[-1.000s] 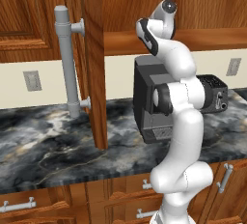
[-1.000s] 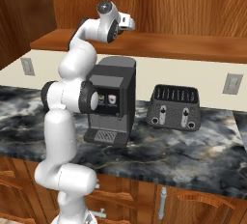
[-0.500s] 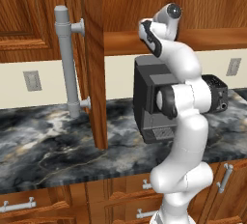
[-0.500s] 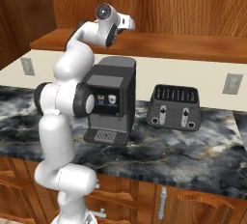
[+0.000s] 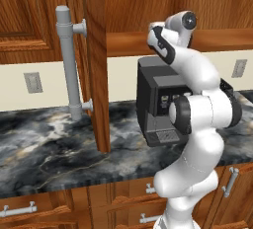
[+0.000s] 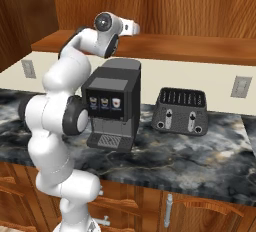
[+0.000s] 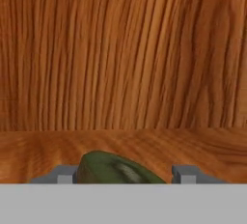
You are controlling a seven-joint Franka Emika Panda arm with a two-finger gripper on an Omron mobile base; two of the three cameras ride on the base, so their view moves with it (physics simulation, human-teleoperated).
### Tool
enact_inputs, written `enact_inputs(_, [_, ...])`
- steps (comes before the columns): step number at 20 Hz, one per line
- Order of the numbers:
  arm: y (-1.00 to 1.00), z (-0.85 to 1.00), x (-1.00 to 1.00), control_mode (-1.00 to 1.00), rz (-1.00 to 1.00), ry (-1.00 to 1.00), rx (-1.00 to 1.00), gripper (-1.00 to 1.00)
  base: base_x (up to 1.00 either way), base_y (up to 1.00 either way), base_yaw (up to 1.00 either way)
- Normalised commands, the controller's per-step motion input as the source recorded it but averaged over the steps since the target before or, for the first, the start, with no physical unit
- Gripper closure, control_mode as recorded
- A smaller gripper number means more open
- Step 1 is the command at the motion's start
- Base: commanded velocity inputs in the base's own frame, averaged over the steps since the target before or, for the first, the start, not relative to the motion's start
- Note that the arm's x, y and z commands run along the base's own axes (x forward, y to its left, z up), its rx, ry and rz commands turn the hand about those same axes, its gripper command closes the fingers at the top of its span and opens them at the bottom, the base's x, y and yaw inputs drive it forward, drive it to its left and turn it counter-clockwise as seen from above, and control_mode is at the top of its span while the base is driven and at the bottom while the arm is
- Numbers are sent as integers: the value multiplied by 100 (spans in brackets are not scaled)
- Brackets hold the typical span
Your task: Pick the kiwis from the cabinet and place them in one bowl. Pick the pear from the sink and place it in the other bowl.
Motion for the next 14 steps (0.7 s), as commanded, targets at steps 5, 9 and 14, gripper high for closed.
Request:
enact_inputs(5, [-11, 56, -77, -100, -3, -3, 0, 100, 0, 0, 0])
enact_inputs(9, [-10, 43, -94, -100, -4, -3, 0, 100, 0, 0, 0])
enact_inputs(14, [-16, 30, -100, -100, -4, -1, 0, 100, 0, 0, 0])
